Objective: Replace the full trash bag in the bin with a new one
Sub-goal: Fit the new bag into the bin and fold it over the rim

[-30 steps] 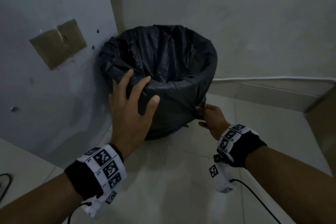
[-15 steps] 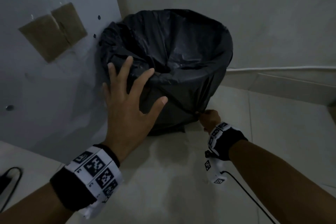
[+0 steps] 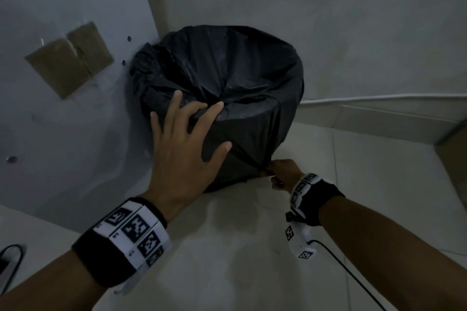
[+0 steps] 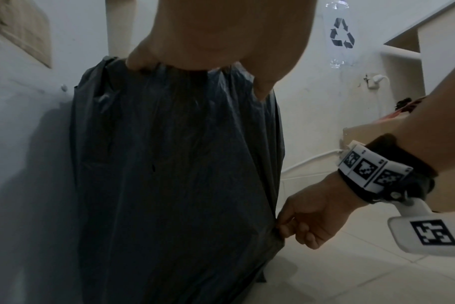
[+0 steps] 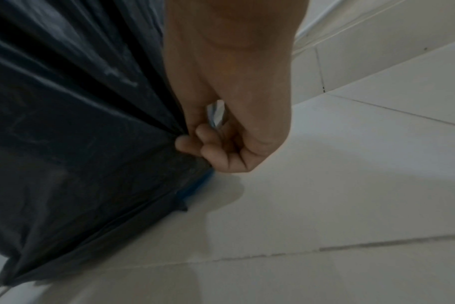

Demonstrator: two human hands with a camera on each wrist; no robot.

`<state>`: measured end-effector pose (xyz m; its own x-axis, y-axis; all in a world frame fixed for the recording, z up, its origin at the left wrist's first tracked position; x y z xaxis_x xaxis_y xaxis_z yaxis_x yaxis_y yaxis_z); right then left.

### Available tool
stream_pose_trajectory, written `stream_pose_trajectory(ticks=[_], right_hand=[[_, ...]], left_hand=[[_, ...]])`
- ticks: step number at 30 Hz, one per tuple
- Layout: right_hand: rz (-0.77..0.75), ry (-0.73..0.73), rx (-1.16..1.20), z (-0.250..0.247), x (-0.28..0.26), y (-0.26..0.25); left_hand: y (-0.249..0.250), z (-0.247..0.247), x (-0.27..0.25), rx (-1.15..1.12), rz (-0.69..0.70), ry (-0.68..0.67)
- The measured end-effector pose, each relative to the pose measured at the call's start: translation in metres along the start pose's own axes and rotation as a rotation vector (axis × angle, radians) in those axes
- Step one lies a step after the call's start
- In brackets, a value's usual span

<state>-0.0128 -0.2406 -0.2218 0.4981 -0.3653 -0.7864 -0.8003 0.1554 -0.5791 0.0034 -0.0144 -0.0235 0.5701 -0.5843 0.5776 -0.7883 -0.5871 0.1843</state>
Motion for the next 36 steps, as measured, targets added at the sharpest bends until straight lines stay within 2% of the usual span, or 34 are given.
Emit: stream_pose_trajectory(ticks=[4, 8, 11, 13, 15, 19, 23, 25, 27, 29, 31, 32, 34, 36], right_hand=[[-0.021, 0.020, -0.048, 0.001, 0.009, -0.003], [0.033, 0.039, -0.101, 0.010, 0.016, 0.002], [0.069, 0.047, -0.111, 0.016, 0.011, 0.006], [0.083, -0.002, -0.112, 0.018, 0.006, 0.009], [0.068, -0.037, -0.068, 0.014, 0.002, 0.011], [-0.052, 0.001, 0.105, -0.010, -0.016, -0.008], [-0.205, -0.023, 0.177, -0.031, -0.055, -0.035], [-0.291, 0.019, 0.225, -0.041, -0.073, -0.045], [-0.446, 0.154, 0.258, -0.056, -0.085, -0.056], [-0.723, 0.362, 0.225, -0.071, -0.105, -0.071], [-1.020, 0.494, 0.126, -0.078, -0.131, -0.084], [-1.116, 0.522, 0.022, -0.077, -0.143, -0.090], [-1.216, 0.549, -0.248, -0.068, -0.160, -0.099], [-1.258, 0.587, -0.455, -0.059, -0.169, -0.104]], left_hand=[[-0.003, 0.000, 0.001, -0.018, -0.008, 0.041], [0.001, -0.001, 0.000, -0.015, 0.036, 0.051], [0.006, 0.000, 0.002, 0.039, 0.074, 0.023], [0.009, 0.003, 0.004, 0.070, 0.065, -0.012], [0.011, 0.005, 0.007, 0.084, 0.045, -0.037], [0.008, 0.003, 0.009, 0.065, 0.007, -0.011], [-0.009, -0.005, 0.009, -0.033, 0.013, 0.027], [-0.022, -0.008, 0.008, -0.050, 0.037, 0.041], [-0.033, -0.009, 0.008, -0.049, 0.032, 0.053], [-0.043, -0.012, 0.007, -0.043, -0.030, 0.066], [-0.052, -0.016, 0.006, -0.015, -0.133, 0.102], [-0.056, -0.019, 0.006, 0.003, -0.181, 0.128], [-0.062, -0.024, 0.006, -0.007, -0.249, 0.186], [-0.059, -0.030, 0.008, -0.043, -0.242, 0.250]])
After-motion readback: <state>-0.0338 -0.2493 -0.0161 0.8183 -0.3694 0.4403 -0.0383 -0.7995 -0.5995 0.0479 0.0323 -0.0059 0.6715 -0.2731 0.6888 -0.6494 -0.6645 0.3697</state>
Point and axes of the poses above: each hand's wrist, its own x-axis towards the middle knuckle, its own z-axis out of the palm, y = z × x, the point moved 6 cm from there along x, towards the middle knuckle, and after that the axes turned 11 degrees about z, right-handed, at the moved point
